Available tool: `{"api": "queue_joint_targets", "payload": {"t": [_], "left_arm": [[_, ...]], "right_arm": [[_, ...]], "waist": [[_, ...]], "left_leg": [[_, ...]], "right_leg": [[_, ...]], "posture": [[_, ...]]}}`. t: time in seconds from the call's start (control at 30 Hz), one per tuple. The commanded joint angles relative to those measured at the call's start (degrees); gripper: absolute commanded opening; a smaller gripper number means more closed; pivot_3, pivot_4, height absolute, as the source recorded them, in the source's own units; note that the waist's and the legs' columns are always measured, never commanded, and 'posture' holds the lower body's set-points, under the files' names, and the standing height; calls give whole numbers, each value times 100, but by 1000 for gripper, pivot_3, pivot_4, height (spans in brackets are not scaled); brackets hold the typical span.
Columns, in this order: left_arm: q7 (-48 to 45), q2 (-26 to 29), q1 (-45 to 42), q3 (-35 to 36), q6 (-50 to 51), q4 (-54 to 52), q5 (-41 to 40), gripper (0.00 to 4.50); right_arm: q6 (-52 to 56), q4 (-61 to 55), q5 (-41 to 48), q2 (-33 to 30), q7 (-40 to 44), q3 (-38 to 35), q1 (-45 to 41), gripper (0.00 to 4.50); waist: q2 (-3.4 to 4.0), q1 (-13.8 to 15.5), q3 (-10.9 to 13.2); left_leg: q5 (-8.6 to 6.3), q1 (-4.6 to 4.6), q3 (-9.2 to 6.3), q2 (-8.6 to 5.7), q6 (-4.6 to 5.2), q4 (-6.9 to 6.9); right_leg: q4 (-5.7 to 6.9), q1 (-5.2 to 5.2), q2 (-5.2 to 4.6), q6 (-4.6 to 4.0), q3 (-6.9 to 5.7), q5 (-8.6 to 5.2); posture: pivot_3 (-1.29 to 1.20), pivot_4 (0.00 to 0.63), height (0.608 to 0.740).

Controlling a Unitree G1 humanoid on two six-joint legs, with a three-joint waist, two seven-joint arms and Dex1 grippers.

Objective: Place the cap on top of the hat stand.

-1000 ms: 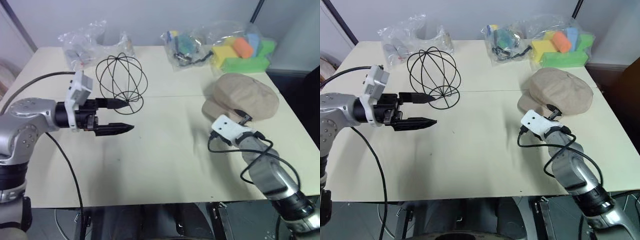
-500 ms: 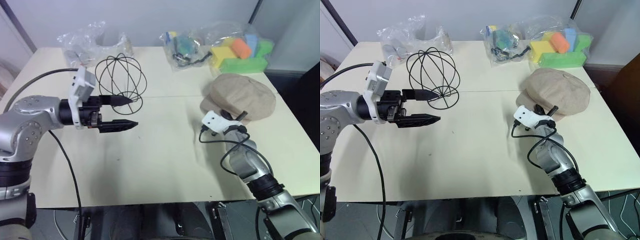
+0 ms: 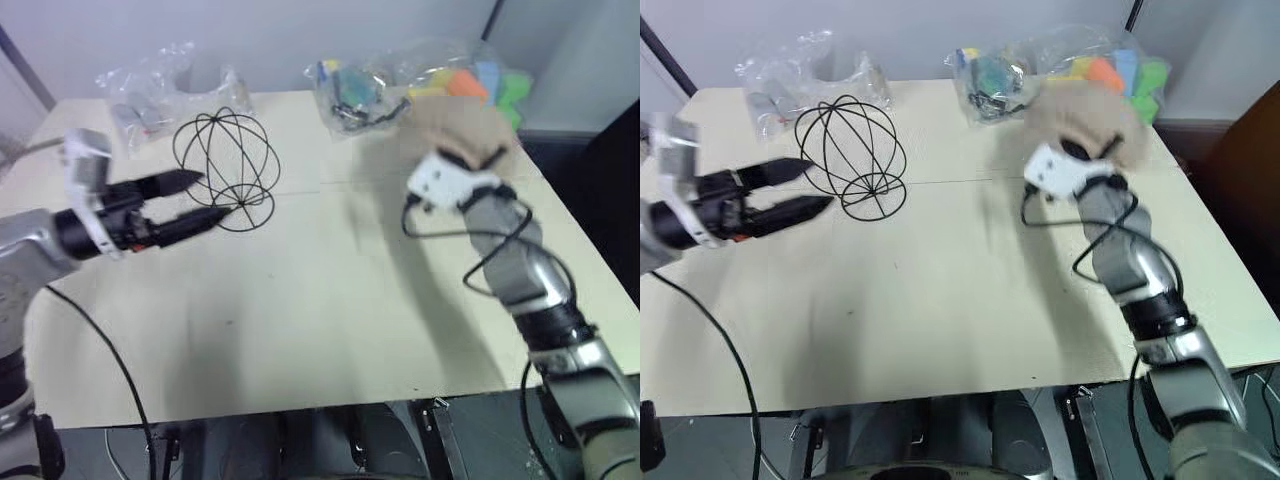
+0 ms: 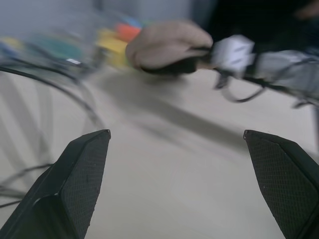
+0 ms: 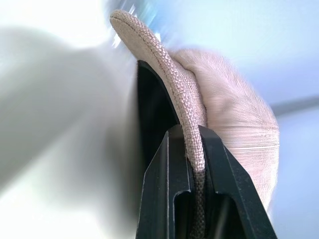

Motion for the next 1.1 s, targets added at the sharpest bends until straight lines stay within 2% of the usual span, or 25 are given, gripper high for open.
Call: {"api": "queue_joint_targets", "payload": {"t": [0.03, 0.17, 0.33, 0.5, 0.63, 0.77, 0.87, 0.97, 1.07, 1.1], "left_arm": [[400, 78, 460, 937, 96, -245, -193, 4500], [712, 59, 1082, 1658, 154, -445, -355, 4500], [857, 123, 1543, 2069, 171, -630, -533, 4500], [930, 176, 1858, 2276, 145, -724, -640, 4500], [999, 213, 1930, 2251, 108, -762, -741, 4500], [949, 312, 1880, 1940, 26, -745, -658, 4500], [895, 376, 1822, 1641, -75, -754, -552, 4500], [830, 433, 1746, 1330, -183, -838, -475, 4500], [836, 486, 1648, 849, -349, -1143, -274, 4500], [869, 511, 1592, 641, -438, -1263, -130, 4500]], "right_arm": [[-745, -143, 374, 531, 46, 25, -821, 53], [-1718, 360, 838, 1509, 342, 447, -1500, 53], [-2386, 710, 755, 2076, 723, 1083, -1337, 53], [-2793, 994, 53, 2125, 689, 1753, -785, 53], [-2969, 1376, -555, 2057, 407, 1942, -710, 53], [-2988, 1734, -673, 2195, 337, 1946, -781, 53], [-3027, 1861, -676, 2303, 261, 1899, -847, 1083], [-3024, 1781, -694, 2292, 289, 1856, -780, 2705], [-3090, 1350, -616, 2009, 542, 1815, -473, 4251], [-3111, 1117, -466, 1858, 720, 1755, -299, 4251]], "waist": [[0, -12, 0], [-6, -12, -3], [-18, 94, -10], [-25, 98, -14], [-25, 52, -14], [-25, 52, -14], [-25, 59, -14], [-25, 61, -14], [-26, 85, -14], [-26, 86, -14]], "left_leg": [[0, 1, -3, 1, 0, -5], [0, 0, -6, 2, -1, -11], [2, 0, -12, -2, -6, -4], [11, 0, -18, -20, -23, -4], [16, 2, -12, -28, -32, -7], [20, 2, -11, -21, -40, -17], [22, 5, -18, -13, -42, -17], [23, 5, -20, -12, -44, -17], [23, 3, -20, -13, -44, -17], [23, 3, -22, -13, -44, -17]], "right_leg": [[4, 1, 0, -3, -1, -2], [12, -6, -1, -8, -3, -5], [10, 7, -25, -10, -14, -5], [8, 11, -59, -26, -23, -14], [9, 6, -52, -29, -23, -13], [21, -5, -34, -29, -22, -13], [27, -4, -21, -32, -22, -13], [27, -3, -21, -34, -22, -14], [25, -3, -22, -34, -22, -14], [22, 1, -23, -34, -23, -14]], "posture": [[0, 150, 740], [0, 150, 740], [0, 150, 740], [0, 150, 740], [0, 150, 740], [0, 150, 740], [0, 150, 740], [0, 150, 740], [0, 150, 740], [0, 150, 740]]}}
